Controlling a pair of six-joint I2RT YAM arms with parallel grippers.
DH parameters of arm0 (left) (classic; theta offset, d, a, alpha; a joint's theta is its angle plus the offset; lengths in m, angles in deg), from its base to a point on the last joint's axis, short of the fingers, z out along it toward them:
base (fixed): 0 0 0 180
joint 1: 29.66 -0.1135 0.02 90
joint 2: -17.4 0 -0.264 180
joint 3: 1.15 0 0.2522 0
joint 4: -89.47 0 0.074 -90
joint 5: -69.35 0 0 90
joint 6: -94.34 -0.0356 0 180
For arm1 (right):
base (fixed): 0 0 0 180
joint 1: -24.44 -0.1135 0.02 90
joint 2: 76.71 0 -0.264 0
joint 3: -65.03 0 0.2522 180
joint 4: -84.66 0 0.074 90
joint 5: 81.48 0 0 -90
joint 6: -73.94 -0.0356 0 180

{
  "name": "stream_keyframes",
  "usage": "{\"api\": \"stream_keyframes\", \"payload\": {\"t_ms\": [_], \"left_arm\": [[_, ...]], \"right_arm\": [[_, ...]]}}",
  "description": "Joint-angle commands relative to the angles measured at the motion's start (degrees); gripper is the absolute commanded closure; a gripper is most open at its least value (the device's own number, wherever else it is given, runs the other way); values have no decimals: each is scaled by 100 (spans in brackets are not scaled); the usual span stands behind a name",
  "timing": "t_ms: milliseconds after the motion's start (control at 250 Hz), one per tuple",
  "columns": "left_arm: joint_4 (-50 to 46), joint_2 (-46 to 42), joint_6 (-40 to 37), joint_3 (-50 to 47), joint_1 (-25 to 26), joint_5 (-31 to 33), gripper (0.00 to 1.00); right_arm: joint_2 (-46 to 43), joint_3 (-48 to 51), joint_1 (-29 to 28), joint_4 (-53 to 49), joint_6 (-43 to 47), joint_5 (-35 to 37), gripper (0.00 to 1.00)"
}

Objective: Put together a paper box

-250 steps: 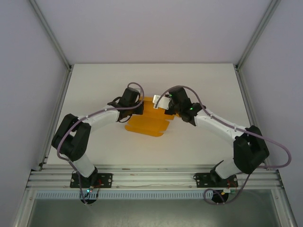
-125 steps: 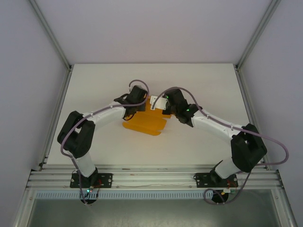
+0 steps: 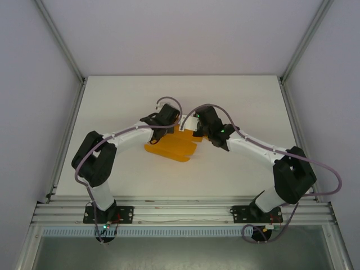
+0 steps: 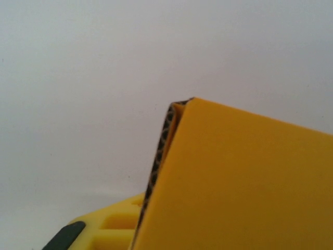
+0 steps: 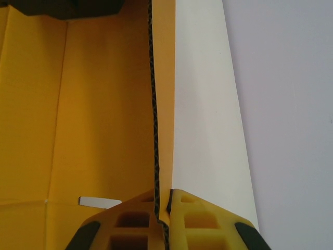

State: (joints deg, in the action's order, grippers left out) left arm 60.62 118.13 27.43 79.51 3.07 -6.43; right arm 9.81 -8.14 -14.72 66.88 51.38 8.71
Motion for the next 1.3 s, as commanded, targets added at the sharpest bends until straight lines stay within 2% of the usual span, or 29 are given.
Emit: {"api": "stream_keyframes", "payload": {"t_ms": [0,56,160,272,388,524,723,955,1027,1107,1243,1295], "left_arm": [[375,-371,-267,-349,-127,-202,74],[639,-526,-335,-501,-127,-516,62],[961,-798,-413,-706,-129,-1002,51],[1220,-999,-429,-922,-144,-1127,44],[1189,-991,-361,-972,-216,-1197,44],[1164,-838,-217,-1041,-403,-1437,48],[1322,-727,-406,-1106,-417,-1359,54],[1345,-433,-488,-918,-425,-1382,69],[1400,-339,-476,-892,-423,-1347,70],[1416,-270,-416,-831,-425,-1261,79],[1515,-221,-404,-807,-417,-1097,88],[1560,-204,-437,-809,-417,-1066,99]], "right_arm": [[-179,87,-13,25,-158,75,100],[-195,102,-13,16,-187,12,100],[-145,141,-16,48,-222,21,100],[-145,204,-19,137,-290,30,100],[-179,225,-15,188,-361,-34,100],[-202,222,-17,234,-372,-14,100],[-190,256,-14,211,-378,-91,100],[-142,227,-19,294,-424,-155,100],[-144,214,-14,287,-459,-235,100],[-142,180,-22,222,-450,-248,100],[-134,160,-17,98,-480,-256,100],[-118,164,-21,76,-494,-248,100]]}}
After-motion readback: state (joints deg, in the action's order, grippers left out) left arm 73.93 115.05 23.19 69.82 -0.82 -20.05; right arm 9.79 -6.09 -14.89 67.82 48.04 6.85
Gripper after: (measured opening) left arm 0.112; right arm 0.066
